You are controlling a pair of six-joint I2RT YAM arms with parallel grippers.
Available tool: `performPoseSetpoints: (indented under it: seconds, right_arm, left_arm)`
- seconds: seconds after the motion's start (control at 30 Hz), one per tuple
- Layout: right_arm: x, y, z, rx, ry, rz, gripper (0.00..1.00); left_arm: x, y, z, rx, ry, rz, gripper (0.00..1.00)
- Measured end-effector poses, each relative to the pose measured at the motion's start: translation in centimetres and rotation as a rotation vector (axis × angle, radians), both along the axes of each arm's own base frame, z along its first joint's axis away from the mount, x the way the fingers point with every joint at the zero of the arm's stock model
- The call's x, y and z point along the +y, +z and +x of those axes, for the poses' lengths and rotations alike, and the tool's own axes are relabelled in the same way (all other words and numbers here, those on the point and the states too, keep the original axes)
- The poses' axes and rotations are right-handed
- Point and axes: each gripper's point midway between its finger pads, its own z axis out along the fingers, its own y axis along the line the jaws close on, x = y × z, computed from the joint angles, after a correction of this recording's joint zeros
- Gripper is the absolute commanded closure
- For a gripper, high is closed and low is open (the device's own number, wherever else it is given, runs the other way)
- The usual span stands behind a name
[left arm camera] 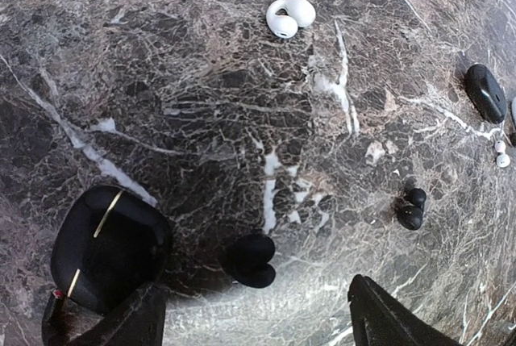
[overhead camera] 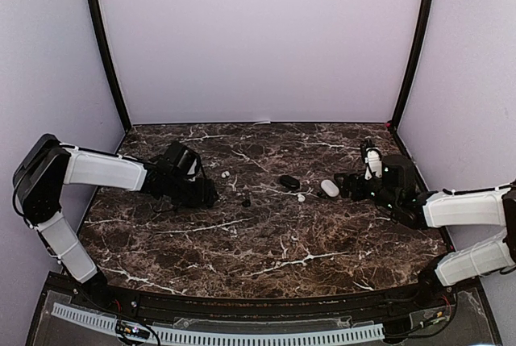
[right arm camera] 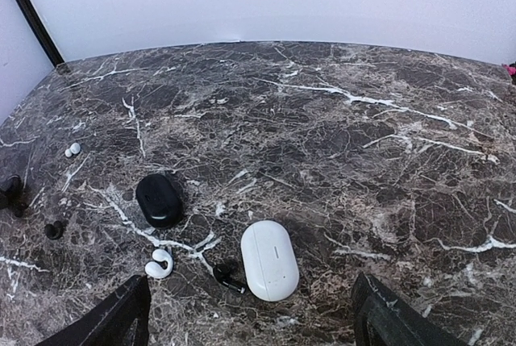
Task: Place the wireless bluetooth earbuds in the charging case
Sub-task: Pick up the charging case from the center of the board.
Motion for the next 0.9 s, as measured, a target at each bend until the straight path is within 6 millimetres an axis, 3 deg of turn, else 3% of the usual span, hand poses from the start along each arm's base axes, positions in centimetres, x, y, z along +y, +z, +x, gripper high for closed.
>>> performPoseSetpoints:
  seconds: [0.17,0.4,0.5,0.6,0.9]
  right_arm:
    - [0.0,-0.3,0.0,0.007,0.0,-0.004,0.14]
    - [0.0,-0.4,0.0,0.011,0.001,-0.006,0.14]
    - [0.0,-0.4,0.0,0.011,0.0,-0.006,0.14]
    - [0.0,-0.4,0.0,0.011,0.0,-0.006,0.14]
    - [0.0,-0.4,0.0,0.011,0.0,-0.006,0.14]
  left_arm:
    - [0.2,0.3,-0.3,0.006,0.006,0.006,0.1]
    - [0.7,3.9,0.3,-0.054,0.062,-0.017,0.04]
    - [1.4,4.4,1.0,-0.053,0.125,-0.004,0.05]
    - [2.3,4.0,1.6,-0.035,0.199,0.026,0.11]
    - [6.0,-0.4,1.9,0.078,0.37,0.184,0.21]
